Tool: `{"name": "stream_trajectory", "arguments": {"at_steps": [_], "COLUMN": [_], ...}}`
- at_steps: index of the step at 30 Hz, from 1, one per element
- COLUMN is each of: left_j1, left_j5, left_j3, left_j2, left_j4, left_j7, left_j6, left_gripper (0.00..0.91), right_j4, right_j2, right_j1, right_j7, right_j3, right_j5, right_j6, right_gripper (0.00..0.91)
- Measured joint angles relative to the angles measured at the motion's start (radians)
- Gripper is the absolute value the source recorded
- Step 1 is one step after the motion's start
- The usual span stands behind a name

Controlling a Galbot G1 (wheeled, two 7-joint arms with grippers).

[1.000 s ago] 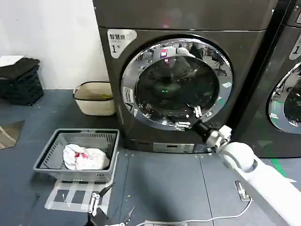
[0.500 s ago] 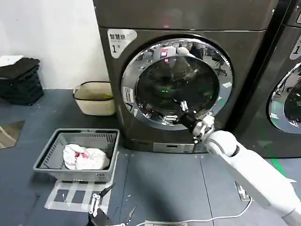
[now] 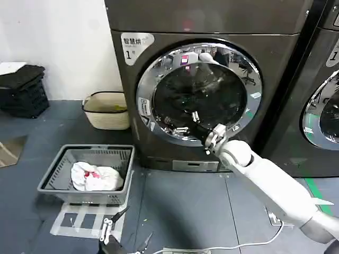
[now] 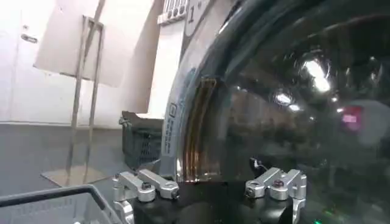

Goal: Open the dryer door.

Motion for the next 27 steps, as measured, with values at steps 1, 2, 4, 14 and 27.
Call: {"name": "stream_trajectory", "arguments": {"at_steps": [1,2,4,14,27], "left_j1": [0.0,0.0,0.0,-0.002,-0.006], "left_j5": [0.0,0.0,0.0,0.002,0.0], "left_j3": [0.0,0.0,0.0,0.001,0.001], "left_j2": [0.0,-0.001,-0.001,-0.005,-0.004], "left_j4": [0.0,0.0,0.0,0.003,0.01], "left_j7": [0.0,0.0,0.0,0.0,0.0], "left_j6": [0.0,0.0,0.0,-0.001,-0.002], "left_gripper": [0.907,0.907,0.907,0.907,0.907], "right_j4": [-0.007,-0.014,-0.028,-0.093,-0.141], "right_j2": [0.006,0.012,0.023,0.071,0.117], "right_j1": [0.005,0.01,0.019,0.059,0.099], "right_j7": [-0.001,-0.002,-0.006,-0.017,-0.027], "right_j3": [-0.004,-0.007,-0.012,-0.035,-0.066], "right_j5": [0.0,0.0,-0.001,-0.003,-0.001], "right_j6": [0.001,0.001,0.003,0.007,0.005], "right_gripper": [0.907,0.907,0.907,0.907,0.907]}}
